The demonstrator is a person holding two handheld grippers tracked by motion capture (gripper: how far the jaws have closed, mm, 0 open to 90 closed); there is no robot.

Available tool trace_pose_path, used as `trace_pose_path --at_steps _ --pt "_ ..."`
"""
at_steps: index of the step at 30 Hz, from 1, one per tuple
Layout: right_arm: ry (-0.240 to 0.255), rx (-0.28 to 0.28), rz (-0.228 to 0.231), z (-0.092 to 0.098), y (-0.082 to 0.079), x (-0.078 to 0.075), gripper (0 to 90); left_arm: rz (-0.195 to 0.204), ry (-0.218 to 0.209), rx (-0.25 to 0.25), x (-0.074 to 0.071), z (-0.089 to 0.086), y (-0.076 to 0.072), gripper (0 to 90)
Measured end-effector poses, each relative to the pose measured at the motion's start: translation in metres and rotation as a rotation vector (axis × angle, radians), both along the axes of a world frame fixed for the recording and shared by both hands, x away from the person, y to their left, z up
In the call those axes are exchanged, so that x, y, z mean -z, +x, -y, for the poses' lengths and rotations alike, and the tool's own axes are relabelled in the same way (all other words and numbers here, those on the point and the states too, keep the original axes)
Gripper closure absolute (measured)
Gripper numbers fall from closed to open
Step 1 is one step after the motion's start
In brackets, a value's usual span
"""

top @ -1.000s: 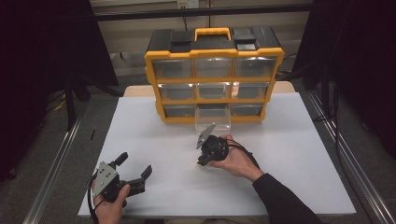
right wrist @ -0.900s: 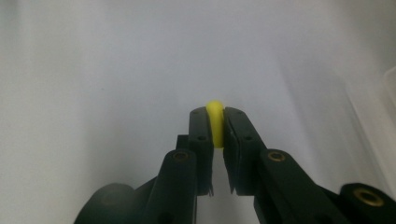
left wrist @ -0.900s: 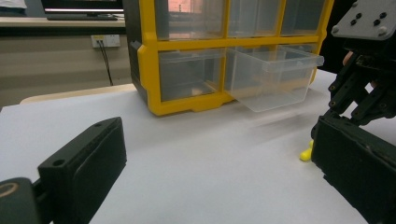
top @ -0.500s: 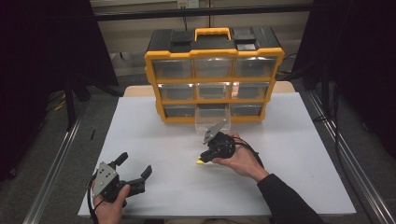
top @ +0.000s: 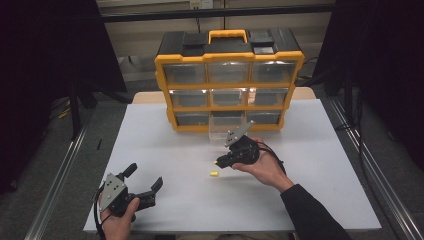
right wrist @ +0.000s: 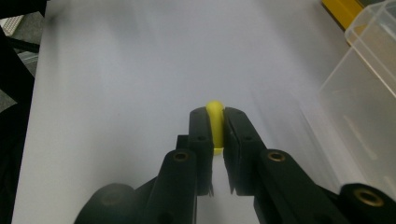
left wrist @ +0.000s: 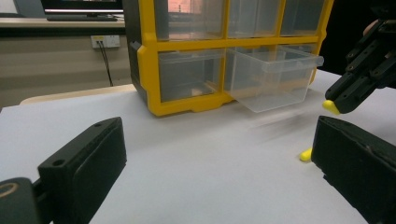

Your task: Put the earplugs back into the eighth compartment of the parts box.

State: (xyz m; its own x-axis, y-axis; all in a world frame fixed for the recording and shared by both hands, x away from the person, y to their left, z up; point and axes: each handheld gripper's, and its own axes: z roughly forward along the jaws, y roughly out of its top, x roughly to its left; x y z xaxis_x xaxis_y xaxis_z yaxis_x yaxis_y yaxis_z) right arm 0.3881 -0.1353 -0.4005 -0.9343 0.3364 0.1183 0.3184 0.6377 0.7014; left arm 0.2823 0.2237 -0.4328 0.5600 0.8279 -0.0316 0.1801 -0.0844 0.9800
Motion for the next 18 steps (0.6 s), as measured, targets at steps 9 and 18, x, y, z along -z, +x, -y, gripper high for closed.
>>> trace_pose_path --at_steps 9,18 --pt "0.043 0.039 0.014 0.014 0.001 -0.009 81.6 -0.005 -0.008 -0.001 0.000 0.000 0.000 3.4" --pt "0.071 0.044 0.041 0.020 0.004 -0.028 81.6 -0.001 -0.003 -0.002 0.000 0.000 0.000 3.4"
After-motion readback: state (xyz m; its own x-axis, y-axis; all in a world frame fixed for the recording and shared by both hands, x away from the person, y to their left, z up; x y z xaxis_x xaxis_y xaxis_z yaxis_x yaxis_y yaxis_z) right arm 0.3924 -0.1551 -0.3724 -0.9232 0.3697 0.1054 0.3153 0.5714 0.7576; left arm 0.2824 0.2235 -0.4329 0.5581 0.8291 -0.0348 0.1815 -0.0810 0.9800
